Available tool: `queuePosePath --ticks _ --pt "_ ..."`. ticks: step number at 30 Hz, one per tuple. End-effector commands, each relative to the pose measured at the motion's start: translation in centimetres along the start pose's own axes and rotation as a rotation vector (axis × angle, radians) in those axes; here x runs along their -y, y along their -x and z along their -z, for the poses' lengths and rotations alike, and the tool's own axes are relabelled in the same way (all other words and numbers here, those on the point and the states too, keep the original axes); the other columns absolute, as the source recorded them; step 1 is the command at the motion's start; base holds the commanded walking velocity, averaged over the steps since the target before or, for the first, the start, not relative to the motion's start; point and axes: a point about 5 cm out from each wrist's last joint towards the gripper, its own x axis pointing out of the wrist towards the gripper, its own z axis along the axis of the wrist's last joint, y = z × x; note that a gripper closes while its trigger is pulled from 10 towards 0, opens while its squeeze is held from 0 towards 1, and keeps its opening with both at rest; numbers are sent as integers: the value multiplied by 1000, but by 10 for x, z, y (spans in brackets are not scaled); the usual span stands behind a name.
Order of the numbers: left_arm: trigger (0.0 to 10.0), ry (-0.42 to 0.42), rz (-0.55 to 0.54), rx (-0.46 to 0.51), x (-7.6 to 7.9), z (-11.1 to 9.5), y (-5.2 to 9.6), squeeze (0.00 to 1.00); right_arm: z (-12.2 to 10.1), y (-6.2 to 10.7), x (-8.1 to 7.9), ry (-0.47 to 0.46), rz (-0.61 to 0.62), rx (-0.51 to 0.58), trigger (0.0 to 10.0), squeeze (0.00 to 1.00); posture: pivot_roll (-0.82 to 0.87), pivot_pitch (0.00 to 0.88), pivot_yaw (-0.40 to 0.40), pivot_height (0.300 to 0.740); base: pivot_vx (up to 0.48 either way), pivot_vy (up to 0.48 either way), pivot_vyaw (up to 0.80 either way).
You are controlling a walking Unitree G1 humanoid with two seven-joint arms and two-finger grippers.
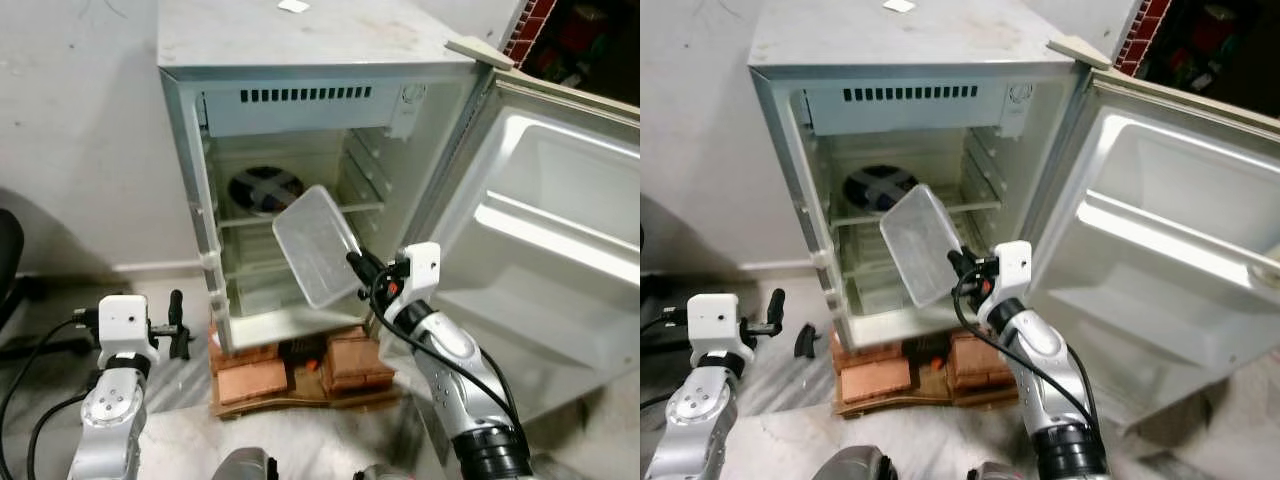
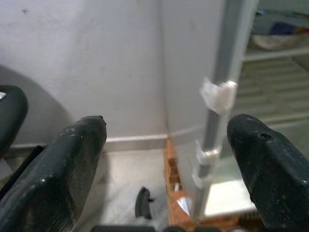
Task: Restocking fridge
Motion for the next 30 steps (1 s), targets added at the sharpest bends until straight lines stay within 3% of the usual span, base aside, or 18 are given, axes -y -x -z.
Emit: queuePosePath --ticks 1,10,18,25,30 --pt "10000 10 36 14 8 -3 -1 0 -5 3 8 26 31 12 10000 0 89 35 -51 740 0 0 0" --pt "10000 19 53 11 9 -2 -1 0 -3 2 9 24 45 9 10000 0 88 36 -50 740 57 0 0" --pt "10000 15 53 9 9 -2 -1 0 -4 1 8 19 38 12 10000 0 91 36 -50 740 201 309 0" --pt "10000 9 58 8 10 -1 -1 0 -3 1 7 18 33 10 10000 0 90 34 -50 740 0 0 0" --pt "10000 7 66 9 11 -1 0 0 -3 1 7 20 33 9 10000 0 90 34 -52 740 334 0 0"
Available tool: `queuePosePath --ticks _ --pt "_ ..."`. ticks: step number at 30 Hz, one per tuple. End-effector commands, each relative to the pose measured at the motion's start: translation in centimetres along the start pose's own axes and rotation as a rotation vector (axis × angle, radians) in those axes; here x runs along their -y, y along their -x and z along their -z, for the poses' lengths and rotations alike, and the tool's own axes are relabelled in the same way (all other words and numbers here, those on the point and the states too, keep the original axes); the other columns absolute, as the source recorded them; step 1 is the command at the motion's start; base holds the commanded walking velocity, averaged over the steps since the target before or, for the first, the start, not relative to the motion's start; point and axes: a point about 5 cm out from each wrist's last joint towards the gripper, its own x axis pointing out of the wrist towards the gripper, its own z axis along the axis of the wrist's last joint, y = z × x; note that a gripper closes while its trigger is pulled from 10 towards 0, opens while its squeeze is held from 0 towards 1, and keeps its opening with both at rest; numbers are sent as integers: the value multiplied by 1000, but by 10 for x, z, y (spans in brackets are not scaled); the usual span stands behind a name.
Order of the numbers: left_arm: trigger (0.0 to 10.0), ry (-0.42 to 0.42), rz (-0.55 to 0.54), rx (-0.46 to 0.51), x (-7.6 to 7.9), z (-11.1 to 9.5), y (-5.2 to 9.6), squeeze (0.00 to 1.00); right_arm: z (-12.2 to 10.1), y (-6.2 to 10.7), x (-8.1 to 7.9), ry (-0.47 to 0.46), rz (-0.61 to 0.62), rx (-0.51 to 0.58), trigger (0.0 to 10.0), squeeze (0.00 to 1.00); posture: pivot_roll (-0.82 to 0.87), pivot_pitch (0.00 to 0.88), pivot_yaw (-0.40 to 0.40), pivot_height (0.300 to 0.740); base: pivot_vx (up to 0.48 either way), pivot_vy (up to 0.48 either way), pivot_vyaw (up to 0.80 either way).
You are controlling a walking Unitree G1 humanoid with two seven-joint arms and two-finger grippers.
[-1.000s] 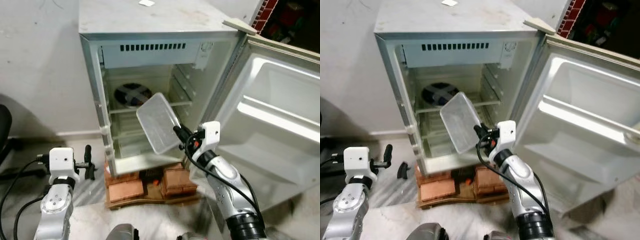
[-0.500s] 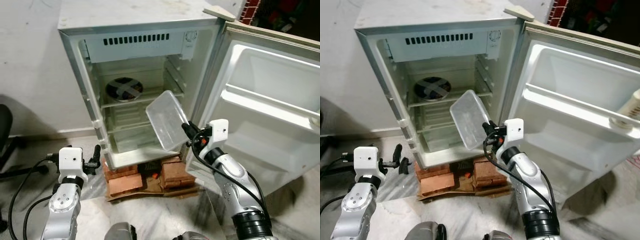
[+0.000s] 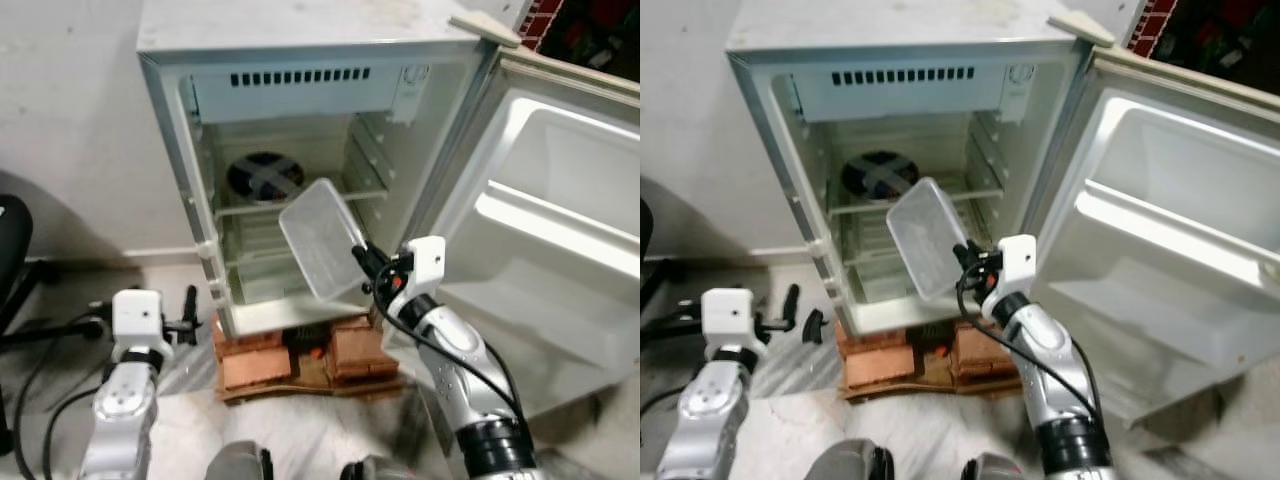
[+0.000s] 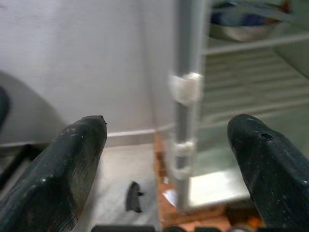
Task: Restocking fridge
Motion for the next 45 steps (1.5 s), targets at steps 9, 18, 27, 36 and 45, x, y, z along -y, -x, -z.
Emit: queuePosePath --ticks 9,18,27,36,45 --pt "10000 -7 3 0 -2 0 1 0 -2 -1 1 6 6 8 10000 0 90 35 -53 740 346 0 0" --pt "10000 -6 6 -2 -1 1 1 0 -2 -1 1 9 4 5 10000 0 89 36 -55 740 345 0 0" --pt "10000 1 -7 -14 -2 2 2 0 -1 -2 1 9 4 2 10000 0 90 44 -53 740 307 0 0" --pt "10000 9 -37 -21 -4 4 5 0 3 -1 -2 -4 -16 -10 10000 0 100 46 -55 740 0 0 0" --pt "10000 11 -52 -31 -6 6 8 0 1 -2 -7 -1 -74 6 10000 0 104 48 -55 740 0 0 0"
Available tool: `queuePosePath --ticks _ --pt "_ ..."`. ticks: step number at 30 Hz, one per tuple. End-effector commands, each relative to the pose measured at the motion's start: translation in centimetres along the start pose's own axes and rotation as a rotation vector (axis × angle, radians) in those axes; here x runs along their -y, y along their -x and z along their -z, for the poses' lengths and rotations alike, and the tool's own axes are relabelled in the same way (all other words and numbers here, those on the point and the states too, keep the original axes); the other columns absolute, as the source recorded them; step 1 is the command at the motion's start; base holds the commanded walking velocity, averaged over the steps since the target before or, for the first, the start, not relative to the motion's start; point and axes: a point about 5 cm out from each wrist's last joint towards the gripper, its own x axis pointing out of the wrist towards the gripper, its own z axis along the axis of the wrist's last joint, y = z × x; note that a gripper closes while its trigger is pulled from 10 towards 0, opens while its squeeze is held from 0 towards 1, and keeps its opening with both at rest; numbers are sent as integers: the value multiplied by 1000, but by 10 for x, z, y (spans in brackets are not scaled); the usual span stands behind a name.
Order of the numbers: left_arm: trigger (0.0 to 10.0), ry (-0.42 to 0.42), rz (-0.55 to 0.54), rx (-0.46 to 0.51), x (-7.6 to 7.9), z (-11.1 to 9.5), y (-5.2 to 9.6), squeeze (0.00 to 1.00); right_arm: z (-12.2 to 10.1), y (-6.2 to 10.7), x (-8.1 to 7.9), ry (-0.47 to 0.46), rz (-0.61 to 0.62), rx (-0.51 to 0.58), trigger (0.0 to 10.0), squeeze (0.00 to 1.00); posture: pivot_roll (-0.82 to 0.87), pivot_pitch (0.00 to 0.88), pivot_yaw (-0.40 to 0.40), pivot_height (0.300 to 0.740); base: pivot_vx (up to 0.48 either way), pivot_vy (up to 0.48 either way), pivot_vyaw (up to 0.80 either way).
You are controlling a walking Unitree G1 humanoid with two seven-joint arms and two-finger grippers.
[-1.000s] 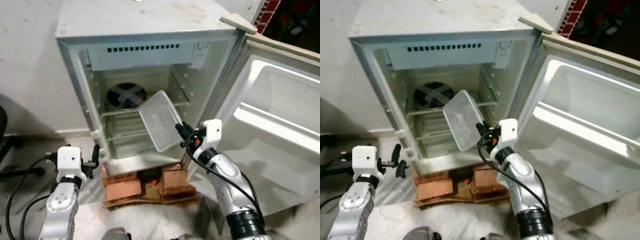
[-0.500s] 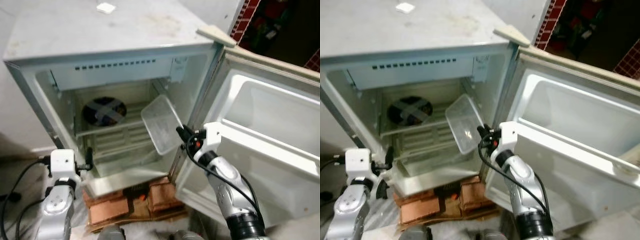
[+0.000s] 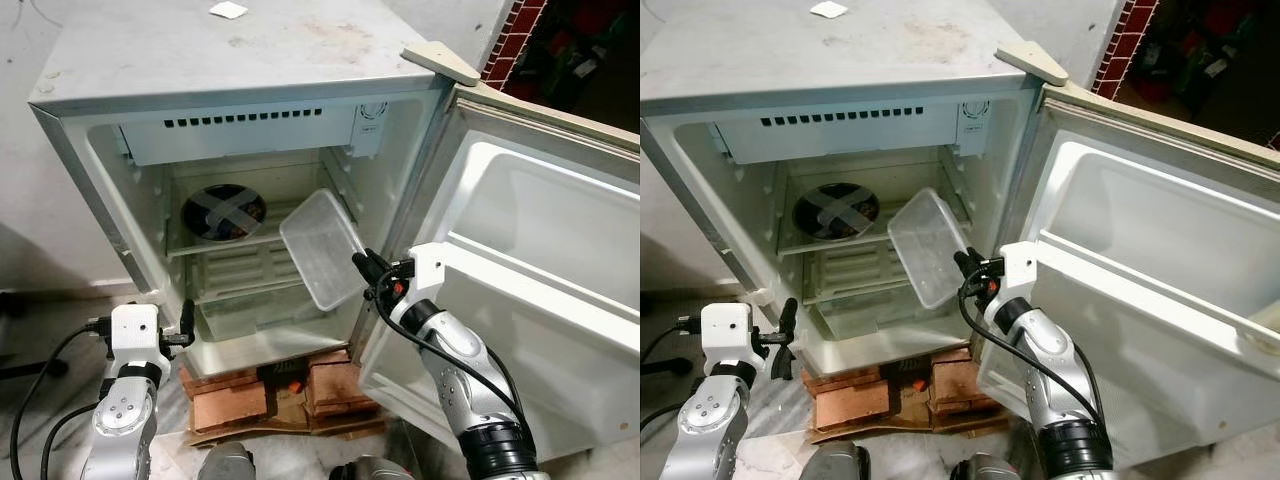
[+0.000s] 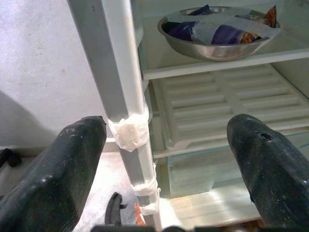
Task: Restocking fridge
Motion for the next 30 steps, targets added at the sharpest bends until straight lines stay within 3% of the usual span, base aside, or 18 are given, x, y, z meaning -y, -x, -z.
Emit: queuePosePath --ticks 1,8,23,30 --pt "10000 1 -3 17 1 -5 0 0 -6 -2 -4 13 -29 30 10000 0 104 47 -53 740 0 0 712" --pt "10000 15 -9 -17 -3 2 13 0 -6 -2 -2 5 -12 30 10000 0 109 50 -51 740 0 0 720" --pt "10000 7 10 -31 -3 2 18 0 -4 -3 3 6 30 29 10000 0 112 49 -47 740 0 454 0" --pt "10000 -3 18 -12 -2 -1 17 0 -4 -2 3 10 39 30 10000 0 113 48 -45 740 0 39 0"
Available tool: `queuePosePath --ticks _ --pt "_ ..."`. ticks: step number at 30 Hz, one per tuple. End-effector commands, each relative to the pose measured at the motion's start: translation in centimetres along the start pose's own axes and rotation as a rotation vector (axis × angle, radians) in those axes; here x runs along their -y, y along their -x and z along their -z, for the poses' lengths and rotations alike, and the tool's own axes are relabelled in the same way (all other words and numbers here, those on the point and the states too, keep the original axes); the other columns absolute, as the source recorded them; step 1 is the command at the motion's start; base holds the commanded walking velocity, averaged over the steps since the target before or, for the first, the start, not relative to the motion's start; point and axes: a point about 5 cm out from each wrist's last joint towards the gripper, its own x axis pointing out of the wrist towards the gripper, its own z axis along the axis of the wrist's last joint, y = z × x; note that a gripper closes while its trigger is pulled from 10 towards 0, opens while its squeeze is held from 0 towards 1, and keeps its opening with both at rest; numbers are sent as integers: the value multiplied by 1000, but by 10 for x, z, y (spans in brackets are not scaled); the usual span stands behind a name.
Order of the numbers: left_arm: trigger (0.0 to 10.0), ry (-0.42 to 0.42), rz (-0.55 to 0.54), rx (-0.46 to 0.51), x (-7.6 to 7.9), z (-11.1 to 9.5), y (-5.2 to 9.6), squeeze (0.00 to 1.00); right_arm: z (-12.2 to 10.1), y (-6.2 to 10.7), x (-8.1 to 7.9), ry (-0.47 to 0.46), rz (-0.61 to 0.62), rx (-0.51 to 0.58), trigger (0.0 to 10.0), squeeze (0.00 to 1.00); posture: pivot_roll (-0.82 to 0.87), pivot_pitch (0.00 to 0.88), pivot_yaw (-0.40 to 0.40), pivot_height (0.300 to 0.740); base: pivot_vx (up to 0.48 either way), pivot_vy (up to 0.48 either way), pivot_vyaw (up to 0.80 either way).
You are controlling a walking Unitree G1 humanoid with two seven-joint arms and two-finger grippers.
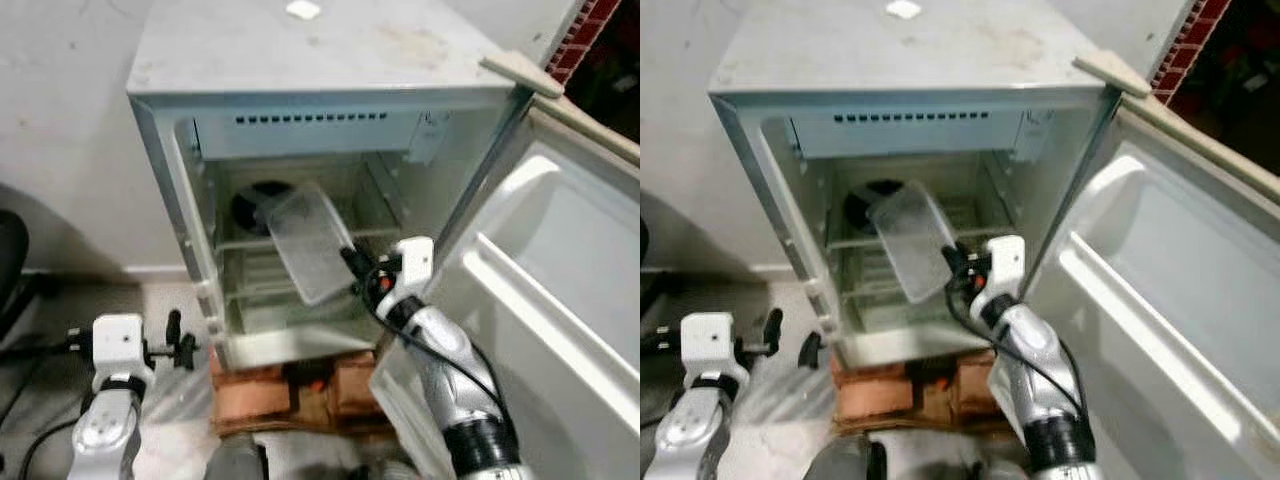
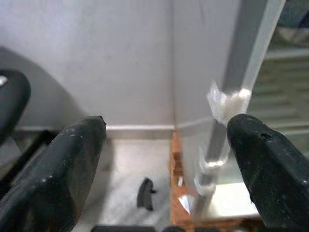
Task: Restocking fridge
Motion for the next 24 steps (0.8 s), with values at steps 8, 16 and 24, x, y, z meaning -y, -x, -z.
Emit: queuePosePath --ticks 8,16,24 --pt "10000 -19 67 16 9 -3 1 0 0 7 15 32 73 -1 10000 0 114 54 -43 740 0 0 0" --pt "10000 -21 79 20 10 -3 2 0 0 8 16 26 80 -2 10000 0 113 56 -42 740 0 0 0" --pt "10000 -24 92 21 11 -3 1 0 1 8 16 25 82 0 10000 0 111 58 -42 740 204 0 0"
